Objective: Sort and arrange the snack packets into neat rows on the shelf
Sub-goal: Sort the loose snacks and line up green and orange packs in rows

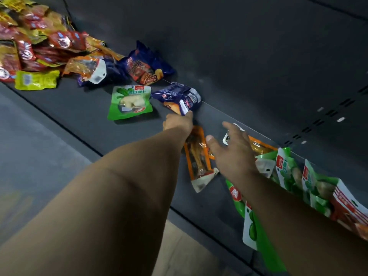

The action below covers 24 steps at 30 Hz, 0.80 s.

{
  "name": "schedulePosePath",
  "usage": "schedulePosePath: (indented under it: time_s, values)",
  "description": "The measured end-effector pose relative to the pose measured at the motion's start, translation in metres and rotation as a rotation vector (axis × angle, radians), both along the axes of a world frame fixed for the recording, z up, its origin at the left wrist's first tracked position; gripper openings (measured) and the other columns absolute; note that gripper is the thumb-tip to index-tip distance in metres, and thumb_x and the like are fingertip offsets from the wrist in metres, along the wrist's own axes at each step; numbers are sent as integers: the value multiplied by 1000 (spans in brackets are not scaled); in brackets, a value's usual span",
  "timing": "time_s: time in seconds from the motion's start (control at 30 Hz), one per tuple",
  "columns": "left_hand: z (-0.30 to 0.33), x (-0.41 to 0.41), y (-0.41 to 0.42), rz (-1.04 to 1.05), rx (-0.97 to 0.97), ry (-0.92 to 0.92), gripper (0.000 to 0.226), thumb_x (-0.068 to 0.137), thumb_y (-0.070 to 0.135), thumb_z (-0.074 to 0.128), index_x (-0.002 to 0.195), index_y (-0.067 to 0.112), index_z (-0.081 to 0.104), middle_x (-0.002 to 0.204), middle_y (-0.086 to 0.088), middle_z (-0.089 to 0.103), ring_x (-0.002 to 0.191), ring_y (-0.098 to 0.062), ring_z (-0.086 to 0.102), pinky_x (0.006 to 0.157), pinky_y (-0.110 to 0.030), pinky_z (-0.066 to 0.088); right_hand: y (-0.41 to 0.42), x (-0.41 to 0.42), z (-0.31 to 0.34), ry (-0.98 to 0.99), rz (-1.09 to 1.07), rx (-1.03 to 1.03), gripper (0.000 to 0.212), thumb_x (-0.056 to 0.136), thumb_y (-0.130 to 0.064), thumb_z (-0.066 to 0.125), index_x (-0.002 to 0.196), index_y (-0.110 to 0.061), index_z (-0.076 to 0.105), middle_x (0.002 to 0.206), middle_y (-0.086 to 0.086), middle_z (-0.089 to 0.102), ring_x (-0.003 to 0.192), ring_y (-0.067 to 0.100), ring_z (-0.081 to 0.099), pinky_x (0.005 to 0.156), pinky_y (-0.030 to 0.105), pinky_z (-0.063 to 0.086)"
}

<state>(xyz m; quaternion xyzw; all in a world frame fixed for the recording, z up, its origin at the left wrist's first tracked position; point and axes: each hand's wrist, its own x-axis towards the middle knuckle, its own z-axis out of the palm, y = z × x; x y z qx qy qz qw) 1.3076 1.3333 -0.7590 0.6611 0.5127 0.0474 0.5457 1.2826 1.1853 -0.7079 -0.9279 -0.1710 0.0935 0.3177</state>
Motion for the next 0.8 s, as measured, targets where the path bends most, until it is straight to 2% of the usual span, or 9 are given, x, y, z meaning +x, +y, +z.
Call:
schedulePosePath:
  time_s: [0.1, 0.2, 0.33, 0.43, 0.5, 0.57, 0.63, 0.7, 0.8]
  values:
    - [-7, 15, 5, 63, -67, -77, 91, 75, 69, 59, 137, 5, 41, 137, -13, 48, 124, -33, 48, 105, -40, 39, 0, 5, -4, -7, 20, 2, 59, 93, -43, 53, 145, -28, 31, 149, 1, 30, 132, 19, 38, 89, 27, 38]
    - [0, 32, 10, 183, -205, -126, 114, 55, 82, 60, 140, 10, 37, 140, -9, 45, 126, -31, 44, 108, -42, 34, -6, 12, -8, -10, 7, -1, 58, 92, -42, 54, 144, -29, 32, 149, -2, 30, 132, 16, 38, 91, 27, 38]
    - [7, 52, 22, 463, -437, -225, 120, 46, 77, 72, 140, 12, 34, 137, -7, 47, 122, -31, 47, 104, -43, 39, -18, 16, -14, -22, -3, -16, 58, 90, -41, 55, 143, -27, 35, 147, -1, 33, 129, 17, 40, 93, 28, 40]
    - [6, 62, 31, 538, -524, -285, 110, 54, 60, 82, 142, 15, 33, 136, -4, 49, 116, -27, 52, 100, -40, 44, -27, 21, -18, -6, -42, -31, 61, 88, -43, 56, 143, -27, 35, 144, 0, 36, 127, 18, 42, 98, 36, 43]
    - [9, 64, 30, 486, -526, -293, 94, 71, 48, 78, 144, 15, 31, 139, -4, 46, 119, -26, 50, 102, -37, 42, -34, 24, -18, -2, -76, -45, 63, 87, -45, 56, 143, -26, 34, 142, 1, 38, 125, 18, 43, 97, 36, 42]
    - [10, 63, 26, 437, -518, -305, 76, 82, 39, 72, 143, 15, 33, 138, -2, 46, 119, -22, 50, 97, -31, 43, -41, 26, -15, -7, -98, -77, 63, 88, -46, 56, 144, -26, 33, 141, 1, 38, 123, 18, 43, 91, 32, 42]
    - [10, 57, 18, 431, -503, -313, 67, 83, 33, 72, 138, 16, 38, 128, 0, 53, 104, -19, 55, 80, -28, 45, -49, 27, -11, -16, -116, -101, 62, 90, -44, 56, 144, -25, 33, 141, 0, 37, 121, 16, 43, 82, 26, 38]
    - [8, 45, 9, 455, -472, -315, 64, 79, 31, 75, 133, 15, 44, 115, -1, 58, 84, -17, 54, 69, -27, 43, -56, 25, -7, -21, -126, -93, 61, 89, -42, 57, 143, -24, 34, 141, 1, 37, 121, 16, 44, 81, 24, 38]
    - [3, 26, -1, 477, -445, -363, 66, 77, 28, 77, 133, 16, 44, 119, -2, 58, 84, -16, 53, 64, -27, 42, -58, 21, -6, -24, -116, -70, 62, 89, -42, 58, 143, -22, 35, 140, 3, 38, 123, 20, 45, 88, 28, 42]
